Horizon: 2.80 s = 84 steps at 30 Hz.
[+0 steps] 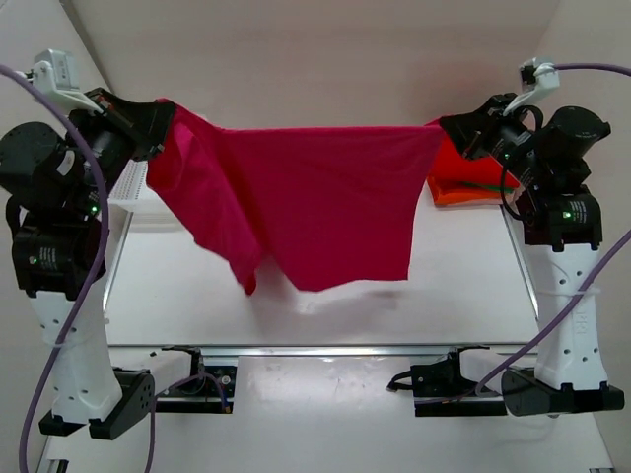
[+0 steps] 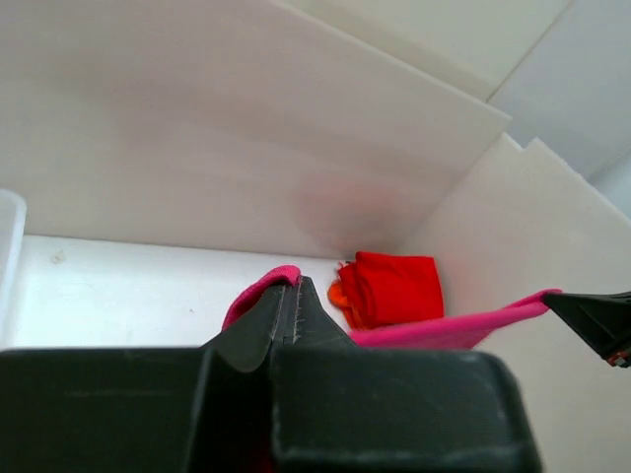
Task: Fold and stack the t-shirts
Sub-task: Flatten out the tshirt
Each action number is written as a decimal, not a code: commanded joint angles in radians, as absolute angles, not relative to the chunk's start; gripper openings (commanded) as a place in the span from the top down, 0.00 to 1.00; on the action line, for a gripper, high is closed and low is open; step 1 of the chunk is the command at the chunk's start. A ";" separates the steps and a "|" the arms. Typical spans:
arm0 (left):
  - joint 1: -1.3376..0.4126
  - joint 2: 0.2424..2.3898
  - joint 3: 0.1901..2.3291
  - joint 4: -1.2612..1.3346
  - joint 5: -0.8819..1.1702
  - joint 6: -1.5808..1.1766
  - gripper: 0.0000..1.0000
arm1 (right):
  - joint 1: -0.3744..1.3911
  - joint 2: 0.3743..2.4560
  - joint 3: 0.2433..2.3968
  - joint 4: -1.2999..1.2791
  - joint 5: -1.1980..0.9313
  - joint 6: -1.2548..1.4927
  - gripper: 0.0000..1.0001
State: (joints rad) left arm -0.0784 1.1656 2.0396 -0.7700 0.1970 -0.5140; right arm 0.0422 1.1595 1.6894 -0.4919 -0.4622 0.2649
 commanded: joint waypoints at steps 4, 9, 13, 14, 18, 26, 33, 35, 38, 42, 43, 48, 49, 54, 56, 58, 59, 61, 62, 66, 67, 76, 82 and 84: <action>-0.031 1.349 1.873 -0.729 0.232 -0.450 1.00 | 0.116 1.325 1.677 -0.482 -0.447 0.213 1.00; -0.002 1.584 2.098 -0.765 0.226 -0.368 1.00 | 0.159 1.503 1.780 -0.434 -0.403 0.183 0.99; 0.078 1.651 2.184 -0.713 0.282 -0.409 1.00 | 0.170 1.659 2.026 -0.506 -0.351 0.144 1.00; 0.090 1.640 2.184 -0.701 0.300 -0.419 1.00 | 0.157 1.684 2.101 -0.527 -0.356 0.146 1.00; 0.095 1.559 2.148 -0.692 0.308 -0.419 1.00 | 0.138 1.631 2.077 -0.535 -0.361 0.141 1.00; -0.032 1.235 2.014 -0.729 0.116 -0.350 1.00 | 0.106 1.266 1.771 -0.491 -0.353 0.163 0.99; -0.199 1.051 1.953 -0.772 -0.017 -0.342 1.00 | 0.031 1.017 1.643 -0.511 -0.393 0.209 1.00; -0.221 1.034 1.963 -0.794 -0.037 -0.341 1.00 | -0.033 0.971 1.629 -0.518 -0.471 0.225 1.00; -0.238 1.045 1.988 -0.808 -0.060 -0.347 1.00 | -0.040 0.962 1.620 -0.522 -0.486 0.242 1.00; -0.210 1.095 1.970 -0.784 -0.022 -0.344 1.00 | -0.021 1.015 1.603 -0.508 -0.503 0.236 1.00; -0.181 1.113 1.939 -0.758 -0.003 -0.344 1.00 | -0.021 1.026 1.589 -0.496 -0.511 0.233 1.00; -0.104 1.238 1.708 -0.553 0.127 -0.364 1.00 | 0.052 1.150 1.473 -0.385 -0.448 0.200 1.00; -0.106 1.290 1.671 -0.507 0.120 -0.357 1.00 | 0.058 1.204 1.456 -0.367 -0.442 0.198 1.00; -0.124 1.683 1.788 -0.419 0.106 -0.299 1.00 | 0.081 1.556 1.521 -0.264 -0.430 0.161 1.00; -0.124 1.847 1.914 -0.432 0.106 -0.256 0.81 | 0.092 1.722 1.632 -0.279 -0.408 0.140 1.00; -0.130 2.009 2.087 -0.495 0.083 -0.232 0.32 | 0.112 1.897 1.863 -0.337 -0.373 0.112 0.66; -0.133 2.105 2.215 -0.536 0.077 -0.230 0.27 | 0.112 2.002 1.923 -0.383 -0.330 0.104 0.58; -0.130 2.204 2.433 -0.606 0.081 -0.216 0.25 | 0.117 2.130 2.124 -0.477 -0.269 0.081 0.32; -0.129 2.233 2.465 -0.641 0.081 -0.212 0.25 | 0.127 2.146 2.191 -0.520 -0.255 0.072 0.27; -0.133 2.061 2.278 -0.675 0.092 -0.190 0.24 | 0.155 2.056 2.105 -0.539 -0.108 0.054 0.23; -0.132 2.009 2.108 -0.663 0.095 -0.198 0.24 | 0.163 1.981 1.995 -0.525 -0.085 0.063 0.23; -0.236 1.322 1.061 -0.493 0.164 -0.397 0.23 | 0.247 1.507 1.218 -0.404 -0.141 0.215 0.36; -0.294 1.435 0.850 -0.443 0.204 -0.512 0.31 | 0.357 1.434 0.956 -0.324 -0.218 0.293 0.42; -0.307 1.483 0.854 -0.439 0.172 -0.517 0.30 | 0.386 1.434 0.872 -0.284 -0.224 0.318 0.42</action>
